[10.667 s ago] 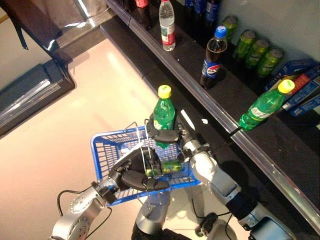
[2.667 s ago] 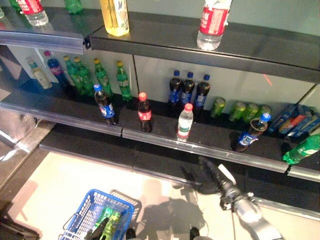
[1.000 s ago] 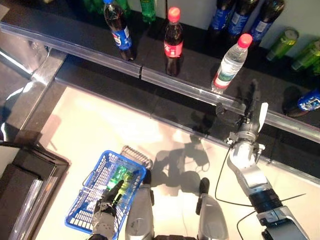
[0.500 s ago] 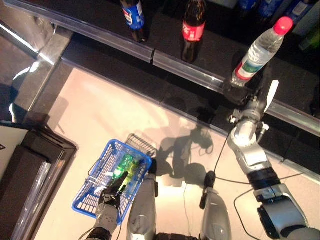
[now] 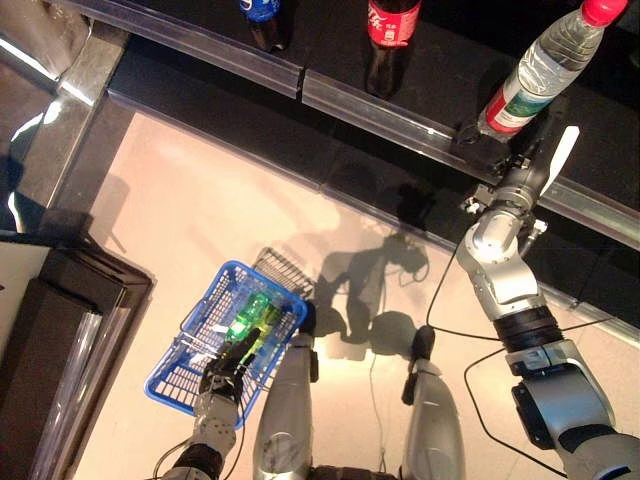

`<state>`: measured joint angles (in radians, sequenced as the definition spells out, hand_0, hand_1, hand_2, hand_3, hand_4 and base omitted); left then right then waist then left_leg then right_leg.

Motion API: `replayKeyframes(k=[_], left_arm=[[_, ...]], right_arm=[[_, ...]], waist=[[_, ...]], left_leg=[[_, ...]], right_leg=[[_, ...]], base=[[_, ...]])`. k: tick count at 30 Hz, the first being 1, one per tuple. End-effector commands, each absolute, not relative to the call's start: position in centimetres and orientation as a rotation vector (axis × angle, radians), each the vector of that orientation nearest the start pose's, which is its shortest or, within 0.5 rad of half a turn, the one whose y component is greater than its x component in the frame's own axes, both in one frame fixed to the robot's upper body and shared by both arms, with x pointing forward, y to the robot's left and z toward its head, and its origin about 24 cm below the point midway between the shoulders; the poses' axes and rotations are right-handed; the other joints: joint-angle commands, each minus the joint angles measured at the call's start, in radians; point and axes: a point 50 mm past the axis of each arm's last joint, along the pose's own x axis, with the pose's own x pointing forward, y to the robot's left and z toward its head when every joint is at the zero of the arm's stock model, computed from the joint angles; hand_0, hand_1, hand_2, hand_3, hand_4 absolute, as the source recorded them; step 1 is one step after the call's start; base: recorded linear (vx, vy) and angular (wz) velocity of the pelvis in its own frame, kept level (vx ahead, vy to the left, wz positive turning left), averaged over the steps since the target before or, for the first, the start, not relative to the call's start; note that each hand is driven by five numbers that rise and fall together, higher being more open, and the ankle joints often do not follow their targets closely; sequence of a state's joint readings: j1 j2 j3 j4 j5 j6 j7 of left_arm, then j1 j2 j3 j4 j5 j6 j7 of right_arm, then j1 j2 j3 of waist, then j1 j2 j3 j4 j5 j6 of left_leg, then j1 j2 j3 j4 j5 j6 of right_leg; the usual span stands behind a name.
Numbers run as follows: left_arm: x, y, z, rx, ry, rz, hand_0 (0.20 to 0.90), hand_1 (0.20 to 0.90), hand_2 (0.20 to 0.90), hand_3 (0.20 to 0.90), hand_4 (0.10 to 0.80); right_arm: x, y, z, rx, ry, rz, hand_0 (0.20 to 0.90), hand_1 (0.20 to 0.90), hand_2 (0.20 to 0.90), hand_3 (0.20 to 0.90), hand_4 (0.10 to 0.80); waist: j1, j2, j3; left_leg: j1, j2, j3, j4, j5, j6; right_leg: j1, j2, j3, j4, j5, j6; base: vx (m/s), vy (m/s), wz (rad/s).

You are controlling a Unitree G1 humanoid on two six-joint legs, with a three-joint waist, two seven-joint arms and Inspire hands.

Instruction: Pick up the drink and place into the basket.

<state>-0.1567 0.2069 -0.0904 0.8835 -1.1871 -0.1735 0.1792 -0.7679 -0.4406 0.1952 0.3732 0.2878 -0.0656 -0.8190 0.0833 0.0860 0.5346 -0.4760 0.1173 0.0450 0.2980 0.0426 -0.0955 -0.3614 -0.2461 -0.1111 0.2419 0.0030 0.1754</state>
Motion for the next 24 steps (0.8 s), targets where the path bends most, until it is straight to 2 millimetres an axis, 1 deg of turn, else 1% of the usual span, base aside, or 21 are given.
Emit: replayKeyframes(k=[1,4,8,14,16,23,24], left_arm=[[21.2,21.8,-9.3,-0.806,0.49,0.59,0.3,0.3,0.3,0.2,0.1],[21.1,22.0,-9.3,-0.804,0.495,0.591,0.3,0.3,0.3,0.2,0.1],[21.2,21.9,-9.3,-0.801,0.497,0.582,0.3,0.3,0.3,0.2,0.1],[21.4,21.6,-9.1,-0.803,0.489,0.558,0.3,0.3,0.3,0.2,0.1],[21.5,21.3,-9.1,-0.809,0.485,0.548,0.3,0.3,0.3,0.2,0.1],[21.4,21.4,-9.1,-0.811,0.494,0.547,0.3,0.3,0.3,0.2,0.1],[21.3,21.4,-9.2,-0.807,0.5,0.546,0.3,0.3,0.3,0.2,0.1]], right_arm=[[34.6,-21.7,28.2,0.028,-0.746,-0.694,0.9,0.9,0.9,0.9,0.8],[34.8,-22.4,28.8,0.047,-0.749,-0.72,0.9,0.9,0.9,0.9,0.8],[35.0,-22.7,29.4,0.079,-0.751,-0.718,0.9,0.9,0.9,0.9,0.8],[34.9,-22.2,30.7,0.099,-0.781,-0.691,0.9,0.9,0.9,0.9,0.8],[34.8,-21.9,31.7,0.092,-0.806,-0.684,0.9,0.9,0.9,0.9,0.8],[34.6,-21.5,33.4,0.082,-0.839,-0.642,0.9,0.9,0.9,0.9,0.8],[34.7,-21.4,33.5,0.082,-0.839,-0.631,0.9,0.9,0.9,0.9,0.8]], waist=[[0.004,0.009,-0.015],[0.009,0.012,-0.015],[0.011,0.016,-0.015],[0.013,0.021,-0.015],[0.015,0.027,-0.015],[0.021,0.034,-0.015],[0.022,0.034,-0.015]], left_leg=[[-0.041,-0.013,-0.072,0.075,0.025,0.014],[-0.043,-0.016,-0.07,0.074,0.022,0.017],[-0.043,-0.021,-0.068,0.072,0.015,0.021],[-0.044,-0.028,-0.068,0.074,0.011,0.024],[-0.046,-0.034,-0.068,0.074,0.009,0.027],[-0.041,-0.045,-0.067,0.061,0.001,0.034],[-0.036,-0.047,-0.067,0.062,-0.01,0.035]], right_leg=[[-0.014,0.032,0.035,0.048,-0.01,-0.12],[-0.026,0.029,0.034,0.059,-0.013,-0.121],[-0.043,0.027,0.036,0.072,-0.013,-0.12],[-0.062,0.025,0.041,0.089,-0.018,-0.121],[-0.071,0.025,0.044,0.097,-0.019,-0.122],[-0.087,0.023,0.048,0.11,-0.021,-0.122],[-0.085,0.022,0.048,0.114,-0.028,-0.12]], base=[[0.01,-0.002,-0.06],[0.009,0.0,-0.04],[0.0,0.0,0.0],[0.02,0.009,0.02],[0.035,0.024,0.02],[0.01,0.006,0.0],[0.0,0.0,0.0]])
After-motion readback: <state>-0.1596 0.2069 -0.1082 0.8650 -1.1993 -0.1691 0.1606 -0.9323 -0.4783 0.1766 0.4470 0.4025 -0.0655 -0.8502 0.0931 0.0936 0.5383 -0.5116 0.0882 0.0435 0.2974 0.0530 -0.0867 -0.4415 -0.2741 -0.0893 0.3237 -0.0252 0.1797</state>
